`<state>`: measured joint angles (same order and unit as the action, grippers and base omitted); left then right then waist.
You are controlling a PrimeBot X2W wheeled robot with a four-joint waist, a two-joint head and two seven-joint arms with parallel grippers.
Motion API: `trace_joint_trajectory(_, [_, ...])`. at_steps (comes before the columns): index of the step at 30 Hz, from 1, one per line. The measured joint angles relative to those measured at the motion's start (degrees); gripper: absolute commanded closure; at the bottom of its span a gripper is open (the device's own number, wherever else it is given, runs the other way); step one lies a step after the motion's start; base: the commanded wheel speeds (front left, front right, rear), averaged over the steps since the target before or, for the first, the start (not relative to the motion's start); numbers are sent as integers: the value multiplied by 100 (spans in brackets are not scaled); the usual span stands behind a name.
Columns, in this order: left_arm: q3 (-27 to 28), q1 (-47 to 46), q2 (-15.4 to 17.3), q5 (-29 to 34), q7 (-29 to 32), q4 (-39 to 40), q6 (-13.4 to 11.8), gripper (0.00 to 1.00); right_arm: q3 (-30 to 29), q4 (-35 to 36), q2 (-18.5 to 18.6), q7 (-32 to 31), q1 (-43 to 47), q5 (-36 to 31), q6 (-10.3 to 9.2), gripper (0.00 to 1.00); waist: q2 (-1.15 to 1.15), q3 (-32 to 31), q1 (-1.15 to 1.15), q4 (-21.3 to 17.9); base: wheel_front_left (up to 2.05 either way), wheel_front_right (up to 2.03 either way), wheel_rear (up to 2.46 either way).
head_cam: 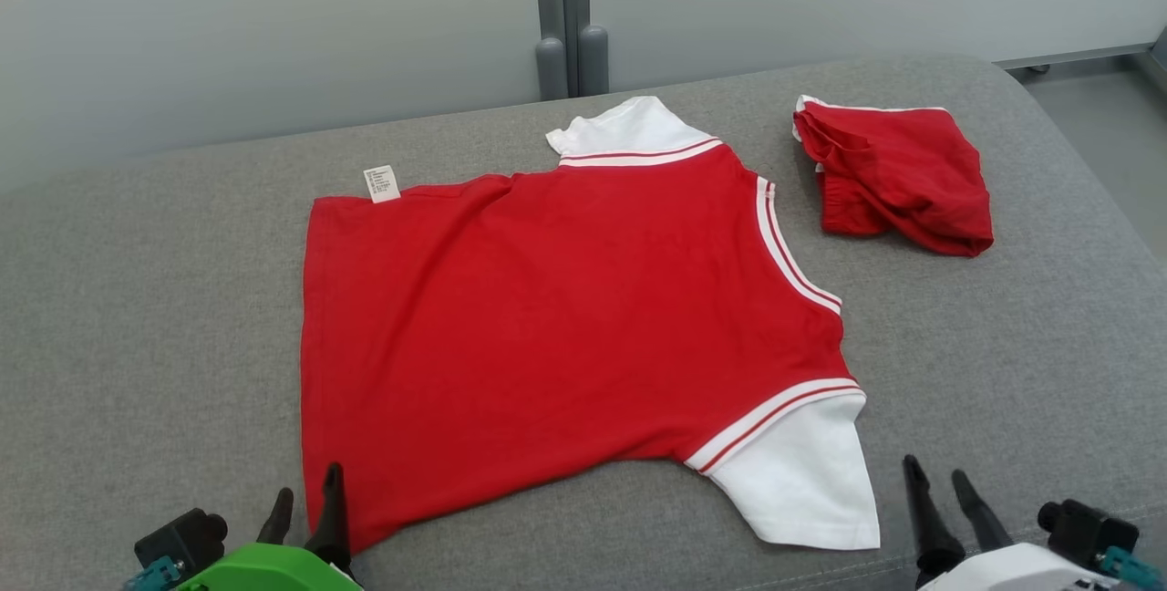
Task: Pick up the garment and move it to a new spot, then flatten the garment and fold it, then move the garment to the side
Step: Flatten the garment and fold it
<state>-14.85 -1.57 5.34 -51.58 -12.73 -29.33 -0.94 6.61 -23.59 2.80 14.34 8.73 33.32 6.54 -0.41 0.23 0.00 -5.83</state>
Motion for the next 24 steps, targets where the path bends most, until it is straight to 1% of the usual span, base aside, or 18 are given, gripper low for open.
trace_joint_trajectory(4, [-70, -68, 123, 364, -100, 279, 22, 0, -324, 414, 168, 1, -129, -274, -7, 0, 0, -6, 0, -25, 0, 0, 0])
trace_joint_trajectory(8, [-211, -168, 125, 694, -121, 576, 42, 0, -415, 759, 220, 2, -363, -536, -8, 0, 0, -21, 0, -42, 0, 0, 0])
trace_joint_trajectory(12, [-212, -170, 123, 937, -152, 829, 33, 0, -430, 1060, 296, 8, -480, -826, -26, 0, 0, -39, 0, -37, 0, 0, 0])
trace_joint_trajectory(13, [-205, -170, 122, 983, -152, 876, 15, 0, -430, 1147, 297, 8, -492, -904, -59, 0, 0, -43, 0, -32, 0, 0, 0])
trace_joint_trajectory(16, [-213, -166, 109, 1131, -153, 1012, -65, 0, -455, 1362, 302, 8, -505, -1050, -67, 0, 0, -59, 0, 1, 0, 0, 0])
trace_joint_trajectory(19, [-198, -126, 89, 1255, -153, 1160, -135, 0, -450, 1553, 304, 8, -505, -1265, -160, 0, 0, -81, 0, 53, 0, 0, 0])
trace_joint_trajectory(21, [-109, -62, 85, 1371, -153, 1329, -174, 0, -405, 1653, 303, 8, -505, -1396, -174, 0, 0, -94, 0, 74, 0, 0, 0])
trace_joint_trajectory(22, [-57, -44, 81, 1432, -153, 1414, -215, 0, -383, 1703, 304, 9, -505, -1473, -210, 0, 0, -99, 0, 83, 0, 0, 0])
trace_joint_trajectory(24, [27, 1, 79, 1537, -158, 1586, -221, 0, -355, 1794, 304, 8, -504, -1625, -230, 0, 0, -107, 0, 101, 0, 0, 0])
